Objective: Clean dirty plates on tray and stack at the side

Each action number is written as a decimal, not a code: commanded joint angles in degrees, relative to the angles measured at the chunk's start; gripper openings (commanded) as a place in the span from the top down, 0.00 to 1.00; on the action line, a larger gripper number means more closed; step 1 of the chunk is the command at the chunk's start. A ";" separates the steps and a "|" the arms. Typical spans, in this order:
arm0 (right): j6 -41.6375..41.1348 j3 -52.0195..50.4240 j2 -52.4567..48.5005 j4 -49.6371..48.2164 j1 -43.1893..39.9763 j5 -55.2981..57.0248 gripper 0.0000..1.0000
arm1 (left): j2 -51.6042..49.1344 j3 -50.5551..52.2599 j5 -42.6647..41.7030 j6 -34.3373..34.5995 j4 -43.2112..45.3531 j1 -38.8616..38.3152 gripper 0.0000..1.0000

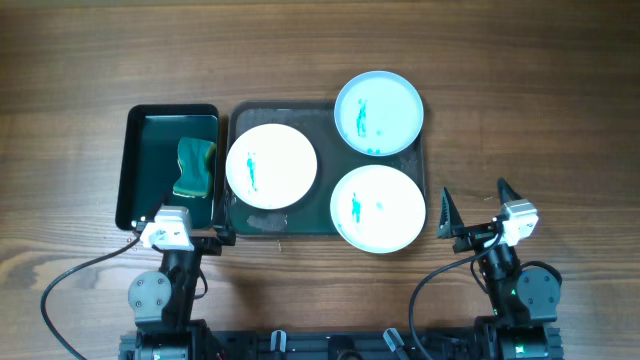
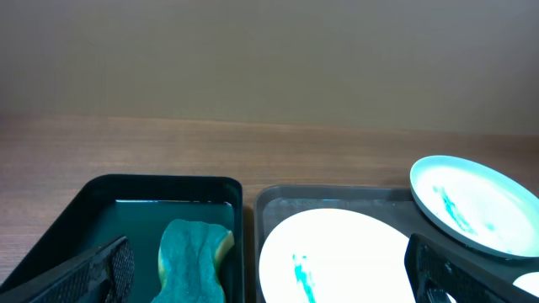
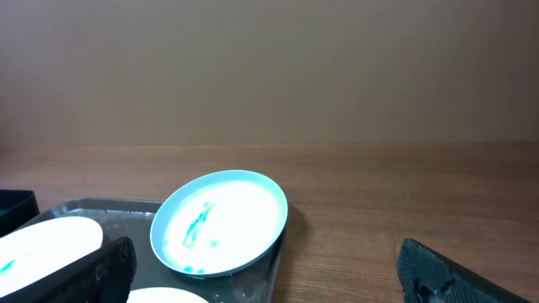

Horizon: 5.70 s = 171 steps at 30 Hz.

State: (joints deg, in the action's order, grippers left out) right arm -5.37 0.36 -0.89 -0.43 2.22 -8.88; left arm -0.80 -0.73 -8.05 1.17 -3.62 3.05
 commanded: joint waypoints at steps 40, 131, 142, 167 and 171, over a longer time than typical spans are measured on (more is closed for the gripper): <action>-0.66 -0.04 0.09 -0.94 0.17 3.91 0.00 | 0.42 0.39 0.13 0.79 -0.02 -0.31 0.00; -20.04 93.48 -124.61 44.54 30.47 -4.98 0.68 | -92.98 -79.65 12.66 15.19 -63.87 6.12 0.06; -23.37 88.39 -124.93 39.43 31.32 -6.16 0.81 | -95.86 -79.65 12.59 12.76 -62.42 6.12 0.07; -26.75 88.39 -127.14 39.23 31.34 -6.62 0.96 | -97.15 -71.04 3.80 4.90 -53.72 6.12 0.30; -26.73 88.39 -127.14 39.15 31.34 -6.62 0.96 | -100.61 -70.99 3.54 4.00 -52.59 6.12 0.32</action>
State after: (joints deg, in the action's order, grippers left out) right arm -30.87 89.34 -125.49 38.50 33.30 -16.47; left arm -98.10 -72.34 -2.96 8.05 -57.14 8.86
